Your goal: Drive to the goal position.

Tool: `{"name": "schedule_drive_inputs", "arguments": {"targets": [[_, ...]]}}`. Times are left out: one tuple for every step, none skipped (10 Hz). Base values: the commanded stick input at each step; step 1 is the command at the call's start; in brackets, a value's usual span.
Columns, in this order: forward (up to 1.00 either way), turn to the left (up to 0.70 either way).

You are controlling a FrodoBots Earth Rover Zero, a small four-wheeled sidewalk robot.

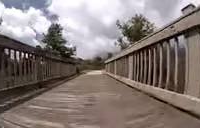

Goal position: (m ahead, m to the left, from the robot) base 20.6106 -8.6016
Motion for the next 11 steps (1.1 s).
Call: {"name": "schedule_drive_inputs", "arguments": {"targets": [[0.85,0.00],[0.85,0.00],[0.85,0.00],[0.85,0.00],[0.85,0.00],[0.85,0.00],[0.85,0.00],[0.85,0.00],[0.85,0.00],[0.85,0.00],[0.85,0.00]]}}
